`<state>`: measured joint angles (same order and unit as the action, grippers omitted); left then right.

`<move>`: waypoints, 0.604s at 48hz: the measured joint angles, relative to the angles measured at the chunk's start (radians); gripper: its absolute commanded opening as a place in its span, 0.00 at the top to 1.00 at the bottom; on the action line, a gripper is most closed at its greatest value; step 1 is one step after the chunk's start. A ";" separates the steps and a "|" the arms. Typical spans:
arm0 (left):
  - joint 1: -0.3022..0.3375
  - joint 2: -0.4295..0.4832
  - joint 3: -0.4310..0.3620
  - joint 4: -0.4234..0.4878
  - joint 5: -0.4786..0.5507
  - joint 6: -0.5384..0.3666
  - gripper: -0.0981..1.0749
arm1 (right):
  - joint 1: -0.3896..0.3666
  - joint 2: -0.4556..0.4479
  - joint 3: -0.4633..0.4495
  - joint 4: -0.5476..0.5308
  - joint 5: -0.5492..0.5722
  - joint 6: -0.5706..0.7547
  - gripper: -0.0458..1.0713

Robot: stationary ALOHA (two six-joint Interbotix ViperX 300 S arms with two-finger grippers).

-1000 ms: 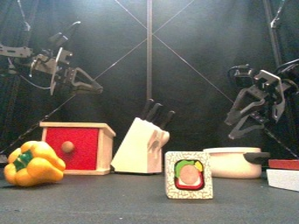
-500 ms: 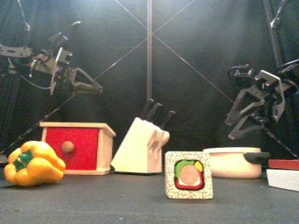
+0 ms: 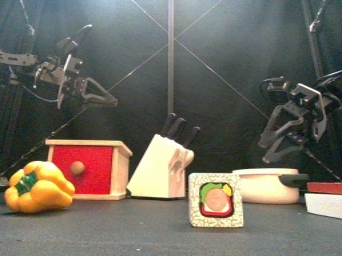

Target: Put sushi piece in pot

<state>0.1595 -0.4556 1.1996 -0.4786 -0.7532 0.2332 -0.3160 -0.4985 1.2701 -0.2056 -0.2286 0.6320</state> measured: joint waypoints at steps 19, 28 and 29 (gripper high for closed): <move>-0.002 0.000 0.000 0.000 0.000 0.000 0.73 | 0.000 0.028 -0.008 0.000 0.002 0.002 0.11; -0.002 0.000 0.000 0.002 0.000 0.000 0.73 | 0.000 0.034 -0.008 0.000 0.000 0.000 0.11; 0.000 0.002 0.000 0.000 0.000 0.000 0.73 | 0.000 0.034 -0.008 0.000 0.002 0.000 0.11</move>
<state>0.1595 -0.4541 1.1996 -0.4786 -0.7532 0.2332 -0.3160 -0.4648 1.2625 -0.2056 -0.2270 0.6320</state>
